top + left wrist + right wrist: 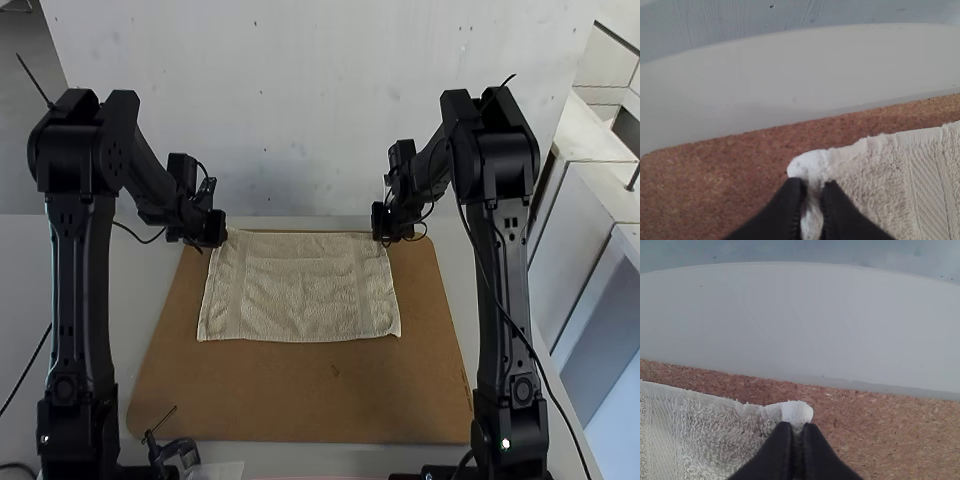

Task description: Fold the towel.

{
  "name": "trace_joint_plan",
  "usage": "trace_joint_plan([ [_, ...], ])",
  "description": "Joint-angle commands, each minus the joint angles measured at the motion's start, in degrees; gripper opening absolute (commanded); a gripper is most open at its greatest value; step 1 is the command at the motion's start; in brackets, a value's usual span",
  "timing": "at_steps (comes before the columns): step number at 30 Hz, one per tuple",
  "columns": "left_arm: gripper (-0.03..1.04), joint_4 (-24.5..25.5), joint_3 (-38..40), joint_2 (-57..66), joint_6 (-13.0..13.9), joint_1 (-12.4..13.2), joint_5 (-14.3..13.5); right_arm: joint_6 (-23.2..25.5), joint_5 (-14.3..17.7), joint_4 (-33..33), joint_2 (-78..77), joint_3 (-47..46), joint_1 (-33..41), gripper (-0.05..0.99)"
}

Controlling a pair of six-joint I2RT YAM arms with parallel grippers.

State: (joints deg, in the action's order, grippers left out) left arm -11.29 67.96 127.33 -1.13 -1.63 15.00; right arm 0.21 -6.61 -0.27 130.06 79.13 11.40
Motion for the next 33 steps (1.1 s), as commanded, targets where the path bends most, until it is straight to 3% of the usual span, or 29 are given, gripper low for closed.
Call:
trace_joint_plan([
  [1, 0.07, 0.65, 0.33, 1.52, 1.3, 0.13, 0.29, -0.21, -1.83, 0.62, -1.74, -1.79, 0.55, 0.02],
  [5, 0.05, 0.65, 0.33, 0.55, 0.69, 1.01, 0.2, -0.03, -1.83, 2.12, -3.06, -2.67, 0.38, 0.02],
  [14, 0.02, 1.27, -0.64, -2.79, 2.0, 1.1, 0.02, -0.21, -2.18, 4.05, -6.31, -4.95, -0.32, 0.02],
  [23, 0.0, 1.53, -2.22, -5.34, 1.83, 0.05, -0.24, -0.12, -2.79, 5.63, -8.95, -7.33, -1.55, 0.02],
  [33, 0.0, 2.06, -9.43, -17.73, 1.74, -1.18, -0.15, 0.14, -3.58, 4.93, -18.17, -11.55, -1.47, 0.02],
])
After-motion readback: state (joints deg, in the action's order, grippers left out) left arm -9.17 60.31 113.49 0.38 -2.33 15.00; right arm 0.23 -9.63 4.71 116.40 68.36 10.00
